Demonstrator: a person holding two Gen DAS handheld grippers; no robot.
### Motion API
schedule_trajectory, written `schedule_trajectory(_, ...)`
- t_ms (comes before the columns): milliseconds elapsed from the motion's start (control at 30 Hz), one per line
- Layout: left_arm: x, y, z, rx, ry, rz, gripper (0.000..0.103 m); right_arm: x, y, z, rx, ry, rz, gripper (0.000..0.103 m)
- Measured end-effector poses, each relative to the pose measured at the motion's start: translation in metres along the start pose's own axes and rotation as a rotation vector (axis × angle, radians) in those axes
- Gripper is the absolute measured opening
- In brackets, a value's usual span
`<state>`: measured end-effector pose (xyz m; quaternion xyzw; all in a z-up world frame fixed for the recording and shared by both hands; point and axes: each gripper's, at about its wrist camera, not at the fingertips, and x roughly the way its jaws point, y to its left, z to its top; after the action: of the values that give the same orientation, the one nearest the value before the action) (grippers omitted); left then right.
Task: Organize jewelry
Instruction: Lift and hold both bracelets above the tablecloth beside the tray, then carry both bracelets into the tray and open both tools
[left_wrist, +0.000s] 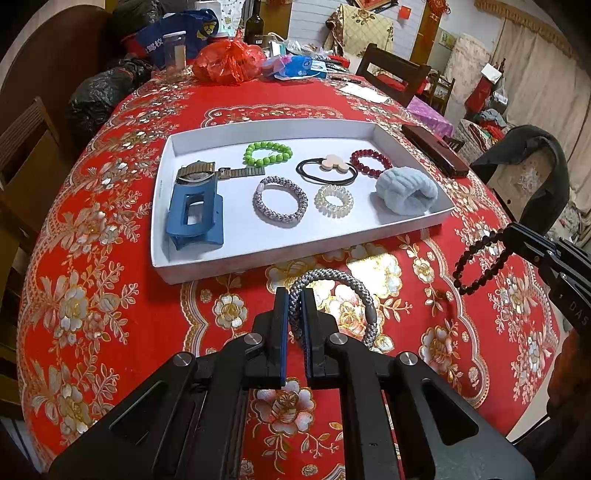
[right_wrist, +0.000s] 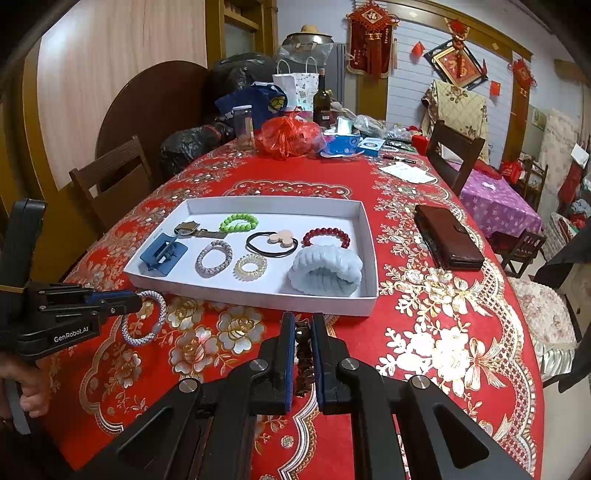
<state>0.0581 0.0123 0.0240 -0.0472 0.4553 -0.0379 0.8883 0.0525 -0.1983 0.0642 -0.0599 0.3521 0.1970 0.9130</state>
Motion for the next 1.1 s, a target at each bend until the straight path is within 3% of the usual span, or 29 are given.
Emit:
schedule_trajectory(300, -0.001, 0.002, 0.002, -0.011, -0.001, -0.014, 0.005, -0.001, -0.004, 0.005, 0.019, -0.005, 0.017, 0.008)
schedule_trajectory(400, -0.003, 0.009, 0.013, -0.066, 0.011, -0.073, 0.005, -0.003, -0.007, 0.020, 0.022, -0.017, 0.015, 0.008)
schedule_trajectory(600, 0.001, 0.014, 0.053, -0.067, 0.000, -0.069, 0.005, 0.003, -0.016, 0.071, 0.033, -0.051, 0.040, 0.008)
schedule_trajectory(867, 0.038, 0.041, 0.113, -0.081, -0.018, -0.021, 0.005, 0.058, -0.019, 0.112, 0.066, -0.043, 0.002, 0.008)
schedule_trajectory(1100, 0.084, 0.076, 0.146, -0.189, 0.007, 0.002, 0.005, 0.120, -0.016, 0.129, 0.082, -0.002, 0.016, 0.008)
